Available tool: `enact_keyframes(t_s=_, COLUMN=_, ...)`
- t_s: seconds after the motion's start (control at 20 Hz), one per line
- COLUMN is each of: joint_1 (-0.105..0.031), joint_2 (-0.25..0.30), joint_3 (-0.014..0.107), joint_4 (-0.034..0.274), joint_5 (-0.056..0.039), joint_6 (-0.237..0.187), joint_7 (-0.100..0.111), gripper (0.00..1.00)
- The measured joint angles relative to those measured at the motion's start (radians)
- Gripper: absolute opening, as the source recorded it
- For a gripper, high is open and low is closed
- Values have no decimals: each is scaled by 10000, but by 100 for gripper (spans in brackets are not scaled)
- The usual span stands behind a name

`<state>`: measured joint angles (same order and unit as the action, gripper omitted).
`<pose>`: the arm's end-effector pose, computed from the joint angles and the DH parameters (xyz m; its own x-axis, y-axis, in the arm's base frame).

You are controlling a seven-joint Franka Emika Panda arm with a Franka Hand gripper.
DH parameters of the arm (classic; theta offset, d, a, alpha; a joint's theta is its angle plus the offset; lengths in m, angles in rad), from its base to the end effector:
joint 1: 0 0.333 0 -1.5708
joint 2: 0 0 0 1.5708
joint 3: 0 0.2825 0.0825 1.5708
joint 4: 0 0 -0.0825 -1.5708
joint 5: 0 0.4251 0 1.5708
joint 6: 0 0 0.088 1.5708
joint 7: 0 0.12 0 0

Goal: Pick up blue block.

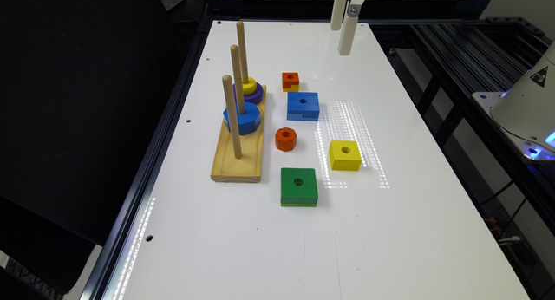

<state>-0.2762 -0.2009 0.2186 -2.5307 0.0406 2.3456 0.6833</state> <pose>0.4783 -0.0312 0.2728 0.7156 -0.6983 0.0181 -0.6984 -0.7157 0.0033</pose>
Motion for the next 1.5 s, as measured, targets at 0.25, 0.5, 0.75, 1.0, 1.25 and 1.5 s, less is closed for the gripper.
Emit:
enact_keyframes(t_s=0.25, joint_1=0, joint_2=0, joint_3=1, joint_4=0, joint_5=0, joint_6=0, joint_7=0, gripper=100)
enact_keyframes(t_s=0.5, joint_1=-24, joint_2=0, joint_3=0, joint_4=0, joint_5=-3, joint_6=0, joint_7=-5, gripper=100)
enact_keyframes(t_s=0.75, joint_1=-104, joint_2=0, joint_3=0, joint_4=0, joint_5=-10, joint_6=5, joint_7=-43, gripper=100)
enact_keyframes(t_s=1.0, joint_1=-179, joint_2=-1, joint_3=0, joint_4=0, joint_5=-19, joint_6=9, joint_7=-88, gripper=100)
enact_keyframes(t_s=1.25, joint_1=-219, joint_2=-1, joint_3=3, joint_4=0, joint_5=-20, joint_6=12, joint_7=-110, gripper=100)
enact_keyframes(t_s=1.5, joint_1=-250, joint_2=71, joint_3=1, joint_4=-15, joint_5=-38, joint_6=50, joint_7=-117, gripper=100)
